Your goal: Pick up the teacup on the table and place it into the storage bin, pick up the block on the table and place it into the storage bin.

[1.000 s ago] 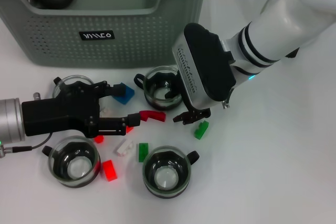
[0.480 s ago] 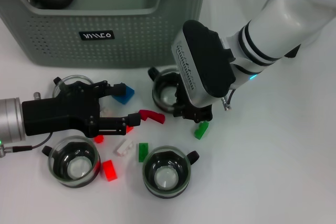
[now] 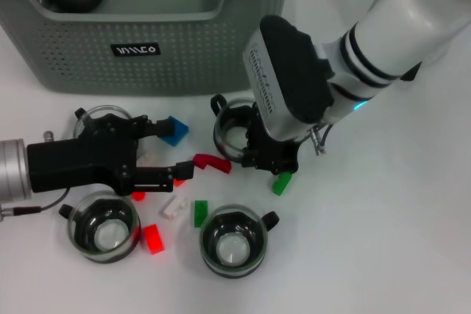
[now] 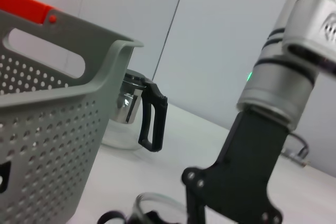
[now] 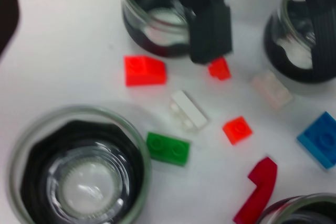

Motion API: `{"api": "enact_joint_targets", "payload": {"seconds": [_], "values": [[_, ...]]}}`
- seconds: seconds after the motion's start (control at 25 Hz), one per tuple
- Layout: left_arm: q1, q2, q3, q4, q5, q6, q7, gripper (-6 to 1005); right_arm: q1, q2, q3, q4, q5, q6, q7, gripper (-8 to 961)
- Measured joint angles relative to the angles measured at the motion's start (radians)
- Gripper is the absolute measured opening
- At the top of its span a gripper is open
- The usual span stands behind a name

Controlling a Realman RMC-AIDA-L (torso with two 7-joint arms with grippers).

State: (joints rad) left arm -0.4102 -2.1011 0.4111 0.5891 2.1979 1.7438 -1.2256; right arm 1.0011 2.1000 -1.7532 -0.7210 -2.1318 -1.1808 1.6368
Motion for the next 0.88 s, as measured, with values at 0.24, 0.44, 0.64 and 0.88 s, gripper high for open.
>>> {"api": "enact_joint_targets", "payload": {"seconds": [0.24,0.44,0.64,0.88], "values": [[0.014,0.007,-0.001,0.01,0.002,0.0,0.003,920,-0.036,-0.001,0.078,-0.129,-0.073,-0.123,0.1,64],[0.021,0.01,-0.025,0.009,-0.004,-0.003,0.042,919,-0.049,-0.001,0.14,-0.239,-0.101,-0.24,0.187,64],[0.021,0.012,-0.025,0.01,0.002,-0.001,0.047,919,-0.036,-0.002,0.239,-0.353,-0.097,-0.383,0.27,65],[0.02,0.015,-0.022,0.012,0.003,-0.022,0.058,918,0.013,0.003,0.304,-0.467,-0.075,-0.473,0.341,65]]}}
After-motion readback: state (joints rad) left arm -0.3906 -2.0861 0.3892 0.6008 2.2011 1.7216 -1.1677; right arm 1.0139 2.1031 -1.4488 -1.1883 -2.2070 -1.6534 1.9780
